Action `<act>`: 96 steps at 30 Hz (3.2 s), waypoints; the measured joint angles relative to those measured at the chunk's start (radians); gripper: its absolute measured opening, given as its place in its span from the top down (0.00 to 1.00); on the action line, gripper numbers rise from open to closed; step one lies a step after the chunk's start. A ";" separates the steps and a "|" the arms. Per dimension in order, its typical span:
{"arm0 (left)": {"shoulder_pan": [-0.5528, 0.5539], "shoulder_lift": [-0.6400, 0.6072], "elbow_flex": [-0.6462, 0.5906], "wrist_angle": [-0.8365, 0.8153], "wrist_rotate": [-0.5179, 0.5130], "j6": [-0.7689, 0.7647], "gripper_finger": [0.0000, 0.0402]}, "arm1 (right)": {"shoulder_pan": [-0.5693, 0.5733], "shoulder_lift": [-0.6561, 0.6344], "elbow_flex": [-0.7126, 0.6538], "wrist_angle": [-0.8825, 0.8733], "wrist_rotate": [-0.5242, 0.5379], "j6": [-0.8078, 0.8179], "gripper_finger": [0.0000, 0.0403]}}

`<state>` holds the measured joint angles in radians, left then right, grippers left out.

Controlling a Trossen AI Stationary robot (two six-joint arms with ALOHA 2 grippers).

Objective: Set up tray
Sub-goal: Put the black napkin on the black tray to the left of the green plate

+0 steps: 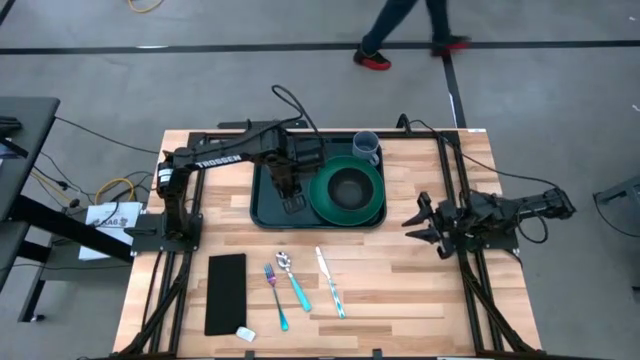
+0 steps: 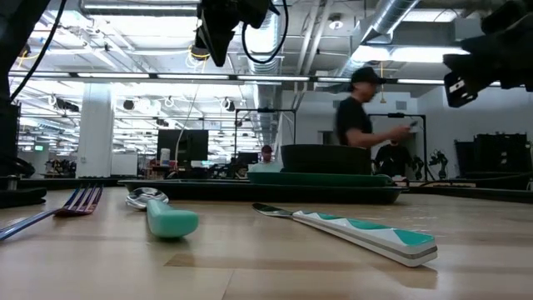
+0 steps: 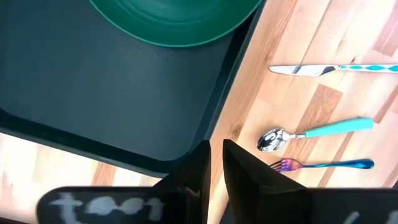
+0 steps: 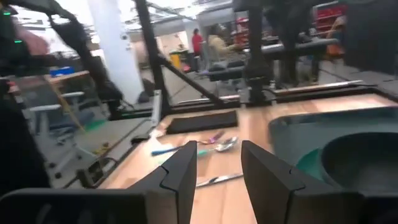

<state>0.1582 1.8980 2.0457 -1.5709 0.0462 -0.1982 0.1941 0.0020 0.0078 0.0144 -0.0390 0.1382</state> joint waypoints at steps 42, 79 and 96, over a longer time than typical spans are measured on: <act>-0.094 -0.020 -0.040 0.001 0.000 0.258 0.93 | 0.002 0.005 0.000 -0.007 0.011 -0.146 0.71; -0.319 -0.739 -1.192 0.422 0.208 -0.055 0.91 | 0.002 0.004 0.001 -0.007 0.014 -0.146 0.71; -0.385 -0.739 -1.411 0.667 0.194 -0.105 0.75 | 0.002 0.004 0.001 -0.007 0.014 -0.146 0.71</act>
<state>-0.2270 1.1595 0.6344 -0.9042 0.2403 -0.3027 0.1959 0.0063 0.0083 0.0074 -0.0250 -0.0078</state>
